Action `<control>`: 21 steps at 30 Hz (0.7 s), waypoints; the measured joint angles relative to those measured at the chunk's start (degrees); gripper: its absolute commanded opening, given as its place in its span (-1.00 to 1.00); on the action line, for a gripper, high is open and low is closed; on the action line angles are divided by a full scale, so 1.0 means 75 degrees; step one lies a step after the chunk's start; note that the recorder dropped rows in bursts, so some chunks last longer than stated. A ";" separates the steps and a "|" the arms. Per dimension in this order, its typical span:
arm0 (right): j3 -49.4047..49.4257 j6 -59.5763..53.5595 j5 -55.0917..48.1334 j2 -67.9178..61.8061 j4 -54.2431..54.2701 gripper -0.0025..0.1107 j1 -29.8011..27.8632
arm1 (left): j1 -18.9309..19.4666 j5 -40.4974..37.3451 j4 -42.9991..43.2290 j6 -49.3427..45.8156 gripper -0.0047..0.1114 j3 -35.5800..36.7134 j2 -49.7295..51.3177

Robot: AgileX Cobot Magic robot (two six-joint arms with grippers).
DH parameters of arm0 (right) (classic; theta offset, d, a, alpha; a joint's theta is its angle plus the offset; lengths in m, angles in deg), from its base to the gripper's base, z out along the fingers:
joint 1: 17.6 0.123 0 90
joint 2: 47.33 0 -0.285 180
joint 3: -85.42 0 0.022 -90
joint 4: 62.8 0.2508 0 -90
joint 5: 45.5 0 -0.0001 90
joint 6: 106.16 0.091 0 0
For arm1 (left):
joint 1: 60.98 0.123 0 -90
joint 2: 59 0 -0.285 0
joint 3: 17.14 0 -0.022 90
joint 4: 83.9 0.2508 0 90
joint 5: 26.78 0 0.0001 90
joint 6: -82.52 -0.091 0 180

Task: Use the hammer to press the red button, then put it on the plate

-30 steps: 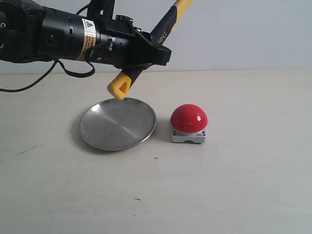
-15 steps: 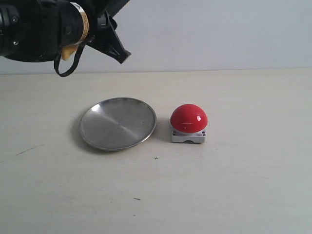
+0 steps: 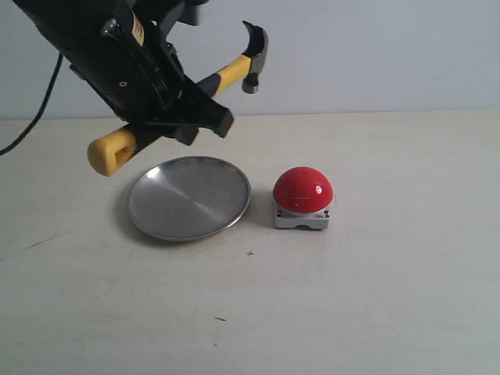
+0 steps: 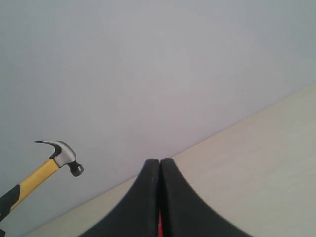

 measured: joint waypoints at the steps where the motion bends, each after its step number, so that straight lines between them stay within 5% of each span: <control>1: 0.0000 0.0000 0.0000 0.0000 0.0000 -0.96 0.0000 | -0.0059 0.0158 -0.0206 -0.0012 -0.92 0.0108 -0.0088; 8: 0.0000 0.0000 0.0000 0.0000 0.0000 -0.96 0.0000 | -0.1004 0.1283 -0.0392 0.0663 -0.92 0.1264 -0.0618; 12: 0.0000 0.0014 0.0000 0.0000 0.0000 -0.96 0.0000 | -0.1656 0.2908 -0.0479 0.1161 -0.92 0.2372 -0.0833; 21: 0.0000 0.0014 0.0000 0.0000 0.0000 -0.96 0.0000 | -0.1429 0.4766 -0.0476 0.2034 -0.92 0.4120 -0.0851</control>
